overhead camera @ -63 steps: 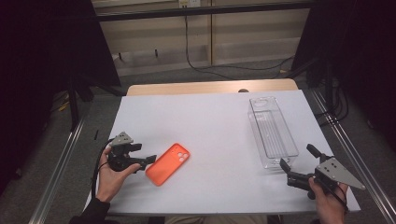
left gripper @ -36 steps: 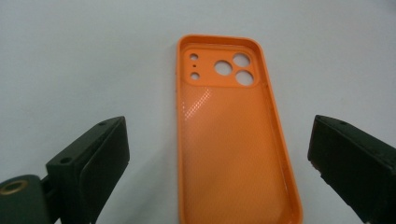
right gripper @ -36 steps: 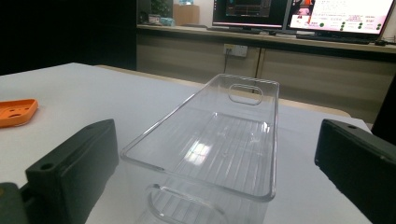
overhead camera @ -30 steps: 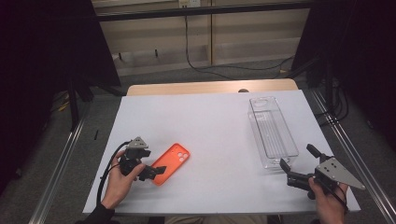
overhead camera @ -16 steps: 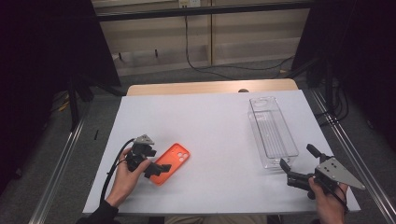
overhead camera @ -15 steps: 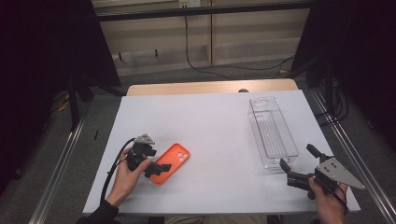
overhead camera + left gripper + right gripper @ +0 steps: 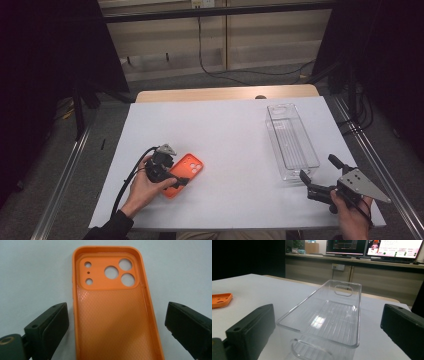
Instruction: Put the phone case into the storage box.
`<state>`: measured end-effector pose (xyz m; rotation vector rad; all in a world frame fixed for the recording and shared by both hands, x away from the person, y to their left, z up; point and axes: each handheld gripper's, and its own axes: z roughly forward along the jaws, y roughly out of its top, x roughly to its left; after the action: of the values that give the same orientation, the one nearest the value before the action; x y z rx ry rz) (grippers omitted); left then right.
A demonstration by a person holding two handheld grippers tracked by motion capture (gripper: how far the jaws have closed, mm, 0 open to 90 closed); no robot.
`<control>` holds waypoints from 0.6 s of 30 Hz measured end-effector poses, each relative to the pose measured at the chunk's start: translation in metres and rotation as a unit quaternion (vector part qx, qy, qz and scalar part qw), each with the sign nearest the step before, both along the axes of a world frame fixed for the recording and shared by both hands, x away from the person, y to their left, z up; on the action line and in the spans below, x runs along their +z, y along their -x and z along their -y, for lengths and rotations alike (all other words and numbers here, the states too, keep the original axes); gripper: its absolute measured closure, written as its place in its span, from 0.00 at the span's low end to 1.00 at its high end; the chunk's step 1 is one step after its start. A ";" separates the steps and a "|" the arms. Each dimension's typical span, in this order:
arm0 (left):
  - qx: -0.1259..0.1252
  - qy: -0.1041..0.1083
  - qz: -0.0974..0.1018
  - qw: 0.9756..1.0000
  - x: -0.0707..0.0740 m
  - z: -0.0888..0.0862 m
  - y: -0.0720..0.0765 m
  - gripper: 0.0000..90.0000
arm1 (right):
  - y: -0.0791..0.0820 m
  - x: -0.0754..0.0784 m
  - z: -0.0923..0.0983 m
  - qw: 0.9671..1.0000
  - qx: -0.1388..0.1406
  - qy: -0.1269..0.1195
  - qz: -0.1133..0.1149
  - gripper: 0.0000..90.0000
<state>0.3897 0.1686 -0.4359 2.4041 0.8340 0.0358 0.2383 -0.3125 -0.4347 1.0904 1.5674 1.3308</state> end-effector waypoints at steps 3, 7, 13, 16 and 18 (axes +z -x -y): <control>-0.003 -0.014 0.006 1.000 -0.001 0.003 0.000 0.06 | 0.000 0.000 0.000 1.000 -0.001 0.000 -0.001 0.00; 0.001 -0.023 0.012 1.000 -0.003 0.003 0.000 0.06 | 0.000 0.000 0.000 1.000 0.000 0.000 0.001 0.00; -0.001 -0.038 0.018 0.999 -0.004 0.008 0.002 0.03 | 0.000 0.000 0.000 1.000 0.001 0.001 -0.001 0.00; 0.000 -0.048 0.018 0.999 -0.005 0.011 0.002 0.03 | 0.000 0.000 0.000 1.000 0.001 0.001 -0.001 0.00; -0.004 -0.057 0.017 0.998 -0.004 0.013 0.002 0.02 | -0.001 0.000 0.000 1.000 0.002 0.002 -0.001 0.00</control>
<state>0.3879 0.1558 -0.4402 2.5053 0.8271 0.1242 0.2388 -0.3121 -0.4350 1.0872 1.5724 1.3295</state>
